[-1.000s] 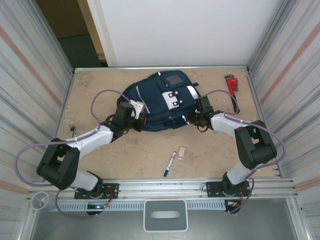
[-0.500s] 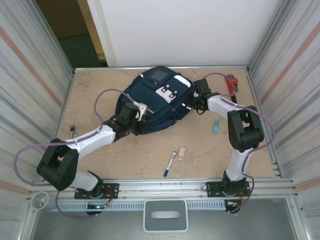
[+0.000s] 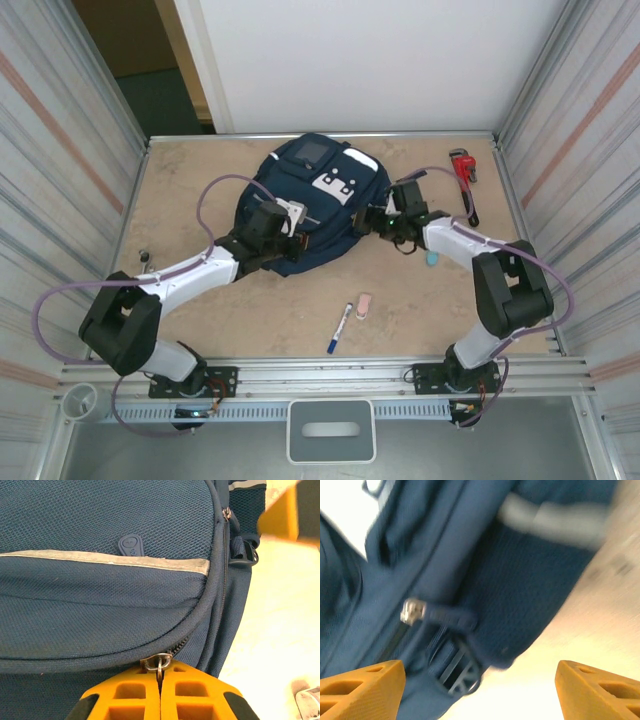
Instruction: Pack the student bag
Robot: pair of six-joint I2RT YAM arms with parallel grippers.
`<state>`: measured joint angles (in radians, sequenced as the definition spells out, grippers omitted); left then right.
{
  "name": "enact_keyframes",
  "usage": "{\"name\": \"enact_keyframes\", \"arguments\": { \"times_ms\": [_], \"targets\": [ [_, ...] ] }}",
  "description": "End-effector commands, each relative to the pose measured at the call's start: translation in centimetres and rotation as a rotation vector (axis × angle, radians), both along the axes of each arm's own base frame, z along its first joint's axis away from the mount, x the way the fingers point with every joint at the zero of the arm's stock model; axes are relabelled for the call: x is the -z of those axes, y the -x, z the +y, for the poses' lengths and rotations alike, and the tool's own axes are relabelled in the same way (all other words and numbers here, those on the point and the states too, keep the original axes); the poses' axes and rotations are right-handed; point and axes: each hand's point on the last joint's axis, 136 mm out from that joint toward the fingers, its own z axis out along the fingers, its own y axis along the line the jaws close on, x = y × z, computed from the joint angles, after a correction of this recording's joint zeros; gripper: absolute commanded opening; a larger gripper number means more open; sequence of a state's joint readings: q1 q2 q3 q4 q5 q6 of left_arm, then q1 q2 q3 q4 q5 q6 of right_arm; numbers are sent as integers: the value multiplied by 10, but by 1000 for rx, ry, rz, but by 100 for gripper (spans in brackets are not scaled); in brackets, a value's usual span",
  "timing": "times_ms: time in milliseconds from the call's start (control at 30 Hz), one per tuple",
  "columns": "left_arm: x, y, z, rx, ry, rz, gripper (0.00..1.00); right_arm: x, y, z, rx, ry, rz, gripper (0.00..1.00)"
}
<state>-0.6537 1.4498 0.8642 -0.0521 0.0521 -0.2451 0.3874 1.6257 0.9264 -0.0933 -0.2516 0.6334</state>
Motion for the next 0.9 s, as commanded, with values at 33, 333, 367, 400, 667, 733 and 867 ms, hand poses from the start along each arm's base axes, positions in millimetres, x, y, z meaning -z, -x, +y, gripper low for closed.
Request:
{"name": "enact_keyframes", "arguments": {
  "times_ms": [33, 333, 367, 400, 667, 733, 867],
  "targets": [
    [-21, -7, -12, 12, 55, -46, 0, 6, 9, 43, -25, -154, 29, 76],
    [-5, -4, 22, -51, -84, -83, 0, 17, -14, 14, 20, -62, 4, 8],
    [-3, -4, 30, -63, -108, -88, 0, 15, -16, 7, 26, -50, -4, 4],
    [1, -5, 37, -75, -133, -88, 0, 13, -18, 1, 30, -44, -12, 1],
    [13, -8, 65, -123, -223, -56, 0, -7, -41, -31, 43, 12, -65, 0],
    [11, -7, 57, -97, -188, -47, 0, -11, -51, -36, 55, 6, -71, 0],
    [-2, -5, 31, -36, -74, -44, 0, -18, -74, -28, 37, -40, -52, 0]
  ]
}}
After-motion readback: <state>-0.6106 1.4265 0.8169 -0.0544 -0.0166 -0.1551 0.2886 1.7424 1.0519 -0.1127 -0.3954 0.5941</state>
